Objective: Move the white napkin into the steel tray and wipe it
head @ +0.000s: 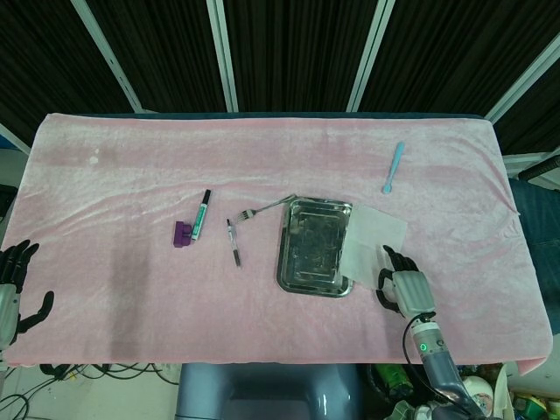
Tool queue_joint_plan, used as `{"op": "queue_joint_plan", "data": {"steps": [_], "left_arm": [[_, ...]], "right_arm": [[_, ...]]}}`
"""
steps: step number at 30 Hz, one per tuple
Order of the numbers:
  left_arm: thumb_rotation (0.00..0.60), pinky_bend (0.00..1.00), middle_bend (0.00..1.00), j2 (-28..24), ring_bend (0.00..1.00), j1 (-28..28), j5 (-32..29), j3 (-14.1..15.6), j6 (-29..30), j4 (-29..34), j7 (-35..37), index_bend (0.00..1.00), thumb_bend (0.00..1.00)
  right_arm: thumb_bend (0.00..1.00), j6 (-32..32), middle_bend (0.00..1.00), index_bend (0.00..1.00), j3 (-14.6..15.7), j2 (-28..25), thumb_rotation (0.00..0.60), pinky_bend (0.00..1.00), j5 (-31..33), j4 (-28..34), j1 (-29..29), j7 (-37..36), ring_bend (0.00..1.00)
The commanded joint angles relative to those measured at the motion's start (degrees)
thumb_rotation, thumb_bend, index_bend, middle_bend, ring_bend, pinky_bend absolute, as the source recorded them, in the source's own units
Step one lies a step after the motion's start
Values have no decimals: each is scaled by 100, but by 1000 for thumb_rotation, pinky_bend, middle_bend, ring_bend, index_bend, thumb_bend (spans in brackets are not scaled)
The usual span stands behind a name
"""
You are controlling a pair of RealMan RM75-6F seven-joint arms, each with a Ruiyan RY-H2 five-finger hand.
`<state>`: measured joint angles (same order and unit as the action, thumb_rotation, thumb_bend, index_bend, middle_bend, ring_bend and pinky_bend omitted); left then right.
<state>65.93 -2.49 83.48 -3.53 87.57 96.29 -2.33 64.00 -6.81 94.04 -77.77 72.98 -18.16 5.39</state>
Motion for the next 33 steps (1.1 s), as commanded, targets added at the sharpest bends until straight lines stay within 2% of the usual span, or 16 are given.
{"op": "queue_joint_plan", "data": {"steps": [1, 13, 18, 25, 33], "left_arm": [[600, 0, 29, 1, 0, -1, -2, -1, -3, 0, 5, 91, 407], [600, 0, 30, -2, 0, -6, -21, -3, -22, 4, 6, 91, 407], [600, 0, 30, -7, 0, -3, -29, -6, -21, 10, 16, 91, 407], [600, 0, 30, -5, 0, -14, -19, 0, -39, 5, 6, 91, 407], [600, 0, 30, -9, 0, -13, -23, -1, -38, 8, 7, 91, 407]], "right_arm": [[350, -40, 57, 661, -76, 15, 600, 164, 35, 198, -131, 238, 126], [350, -76, 59, 687, -199, -36, 600, 165, 121, 916, -467, 1186, 127], [350, -229, 62, 688, -302, -80, 600, 165, 747, 1471, -594, 2152, 127], [350, -80, 62, 688, -440, 23, 600, 165, 1771, 2180, -791, 3460, 127], [351, 183, 63, 689, -595, 303, 600, 165, 2929, 2583, -1130, 4385, 126]]}}
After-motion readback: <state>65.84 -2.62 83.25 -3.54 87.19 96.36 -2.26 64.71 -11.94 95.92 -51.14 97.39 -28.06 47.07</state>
